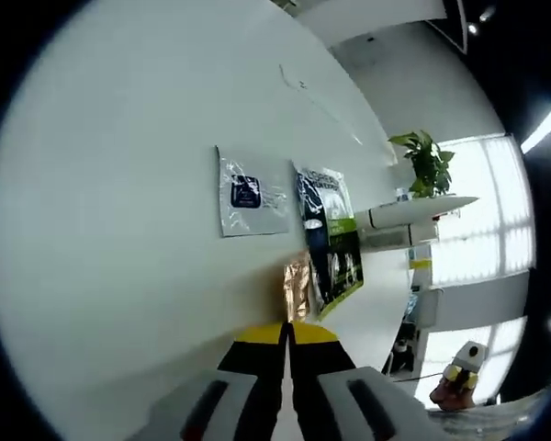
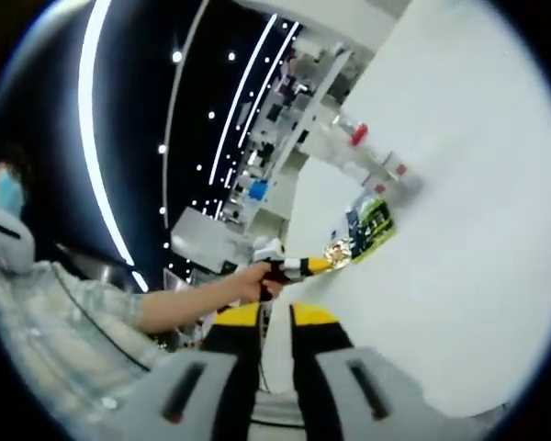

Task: Arrange the skincare products in the storage area until every visible bottle or jar stands upright without overlapping.

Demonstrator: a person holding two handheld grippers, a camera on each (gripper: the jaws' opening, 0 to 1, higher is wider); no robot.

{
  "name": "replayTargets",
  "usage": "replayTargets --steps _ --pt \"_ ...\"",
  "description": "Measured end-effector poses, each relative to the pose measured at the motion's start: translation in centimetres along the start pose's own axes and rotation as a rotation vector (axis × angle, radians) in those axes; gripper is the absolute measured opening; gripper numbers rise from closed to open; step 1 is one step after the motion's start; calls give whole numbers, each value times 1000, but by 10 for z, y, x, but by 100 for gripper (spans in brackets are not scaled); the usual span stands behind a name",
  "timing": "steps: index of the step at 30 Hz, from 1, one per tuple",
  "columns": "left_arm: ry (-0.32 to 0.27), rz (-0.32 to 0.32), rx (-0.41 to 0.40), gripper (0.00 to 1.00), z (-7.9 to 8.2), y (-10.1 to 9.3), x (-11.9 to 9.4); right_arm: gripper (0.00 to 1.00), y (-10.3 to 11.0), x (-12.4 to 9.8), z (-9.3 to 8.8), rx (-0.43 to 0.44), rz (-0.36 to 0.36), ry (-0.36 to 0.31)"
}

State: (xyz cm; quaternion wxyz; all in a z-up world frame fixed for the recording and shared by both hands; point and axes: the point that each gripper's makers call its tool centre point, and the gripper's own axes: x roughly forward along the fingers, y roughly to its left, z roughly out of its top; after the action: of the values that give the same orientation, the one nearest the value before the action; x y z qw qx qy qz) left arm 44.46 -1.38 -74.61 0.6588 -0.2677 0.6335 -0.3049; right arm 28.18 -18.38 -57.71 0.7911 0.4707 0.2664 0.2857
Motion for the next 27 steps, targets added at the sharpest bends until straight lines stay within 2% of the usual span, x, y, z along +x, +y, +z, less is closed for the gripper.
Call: replayTargets --steps 1,6,9,13,15,16,27 --pt "12 24 -4 1 -2 4 0 10 0 -1 0 -2 1 -2" --pt "14 28 -2 2 -3 2 -1 10 0 -1 0 12 -1 -12" --pt "3 37 32 2 -1 2 -2 10 1 -1 0 8 6 -9" --pt "11 58 21 4 -1 6 -3 10 3 -1 -1 14 11 -8" --pt "22 90 24 5 -3 13 -4 10 3 -2 -2 15 12 -11" --pt "23 83 21 5 -4 12 -4 10 2 -3 -4 19 11 -13" --pt "23 125 50 11 3 10 -4 10 7 -5 -9 32 24 -22"
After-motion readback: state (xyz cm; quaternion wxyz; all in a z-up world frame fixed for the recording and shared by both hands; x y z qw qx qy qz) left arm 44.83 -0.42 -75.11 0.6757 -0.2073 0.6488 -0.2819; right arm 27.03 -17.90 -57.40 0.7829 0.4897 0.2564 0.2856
